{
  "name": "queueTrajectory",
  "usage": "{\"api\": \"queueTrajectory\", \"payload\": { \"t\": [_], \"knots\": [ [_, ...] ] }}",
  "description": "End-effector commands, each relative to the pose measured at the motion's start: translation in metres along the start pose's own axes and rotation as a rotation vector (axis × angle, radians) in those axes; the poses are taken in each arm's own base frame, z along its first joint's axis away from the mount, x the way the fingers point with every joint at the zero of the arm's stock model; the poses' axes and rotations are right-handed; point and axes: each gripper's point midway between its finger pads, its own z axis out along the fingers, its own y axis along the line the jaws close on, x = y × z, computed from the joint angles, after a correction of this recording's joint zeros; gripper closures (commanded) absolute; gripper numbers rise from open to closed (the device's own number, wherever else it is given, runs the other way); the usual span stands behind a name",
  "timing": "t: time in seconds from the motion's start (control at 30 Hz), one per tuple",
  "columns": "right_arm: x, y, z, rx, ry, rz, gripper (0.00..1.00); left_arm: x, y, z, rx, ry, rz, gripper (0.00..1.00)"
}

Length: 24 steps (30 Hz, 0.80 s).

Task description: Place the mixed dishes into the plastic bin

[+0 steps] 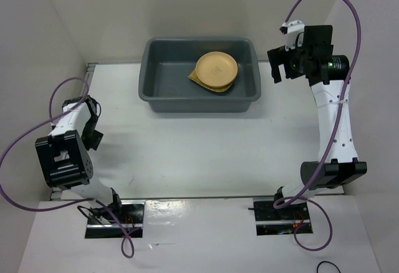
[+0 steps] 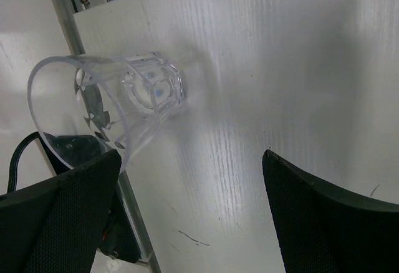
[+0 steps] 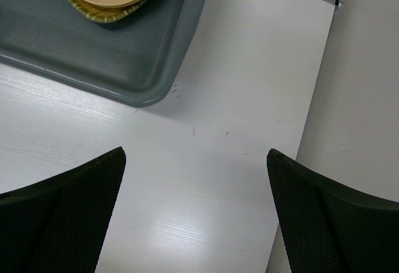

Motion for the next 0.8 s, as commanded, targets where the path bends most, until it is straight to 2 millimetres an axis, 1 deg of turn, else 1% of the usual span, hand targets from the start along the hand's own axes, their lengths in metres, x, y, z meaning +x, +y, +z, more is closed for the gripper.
{"api": "queueTrajectory", "payload": {
  "t": [0.0,0.13,0.2,0.23,0.3,0.33,0.37,0.4,0.43,0.5,0.53,0.57,0.6,0.63,0.67,0.7,0.73,0.77],
  "knots": [
    [-0.005,-0.004,-0.013,0.021,-0.034,-0.003,0.02,0.003,0.001,0.009,-0.005,0.036,0.010,0.00],
    [-0.004,-0.005,-0.013,0.030,-0.031,-0.003,0.02,0.001,0.001,0.016,-0.021,0.049,0.005,0.00],
    [-0.004,-0.005,-0.013,0.030,-0.031,-0.003,0.02,-0.001,-0.003,0.016,-0.006,0.040,-0.006,0.00],
    [-0.004,-0.005,-0.013,0.030,-0.031,-0.003,0.02,0.004,-0.002,0.020,-0.015,0.056,0.015,0.00],
    [-0.004,-0.007,-0.013,0.039,-0.028,-0.003,0.02,0.004,-0.004,0.022,-0.014,0.068,0.007,0.00],
    [-0.004,-0.007,-0.013,0.039,-0.028,-0.003,0.02,0.006,-0.009,0.025,-0.002,0.077,0.013,0.00],
    [-0.004,-0.007,-0.013,0.039,-0.028,-0.003,0.02,0.010,-0.010,0.028,-0.004,0.091,0.033,0.02],
    [-0.004,-0.007,-0.013,0.039,-0.028,-0.003,0.02,0.009,-0.011,0.029,0.008,0.099,0.032,0.07],
    [-0.004,-0.007,-0.013,0.039,-0.028,-0.003,0.02,0.010,-0.019,0.028,0.049,0.111,0.054,0.29],
    [-0.003,-0.008,-0.014,0.048,-0.026,-0.012,0.02,0.013,-0.027,0.029,0.090,0.138,0.080,0.64],
    [-0.003,-0.009,-0.014,0.048,-0.026,-0.012,0.02,0.015,-0.037,0.027,0.146,0.158,0.104,0.80],
    [-0.003,-0.009,-0.014,0.048,-0.026,-0.012,0.02,0.018,-0.039,0.026,0.158,0.174,0.104,1.00],
    [-0.006,-0.009,-0.016,0.051,-0.036,-0.012,0.02,0.016,-0.043,0.027,0.163,0.192,0.109,1.00],
    [-0.005,-0.009,-0.012,0.048,-0.027,-0.012,0.02,0.009,-0.050,0.019,0.193,0.188,0.097,1.00],
    [-0.005,-0.009,-0.012,0.048,-0.027,-0.012,0.02,0.006,-0.056,0.016,0.209,0.193,0.092,1.00],
    [-0.008,-0.010,-0.014,0.051,-0.036,-0.012,0.02,0.001,-0.059,0.012,0.211,0.192,0.092,1.00],
    [-0.008,-0.010,-0.014,0.051,-0.036,-0.012,0.02,-0.004,-0.060,0.003,0.224,0.197,0.089,1.00],
    [-0.008,-0.010,-0.014,0.051,-0.036,-0.012,0.02,-0.024,-0.074,-0.019,0.295,0.172,0.058,1.00]
  ]
}}
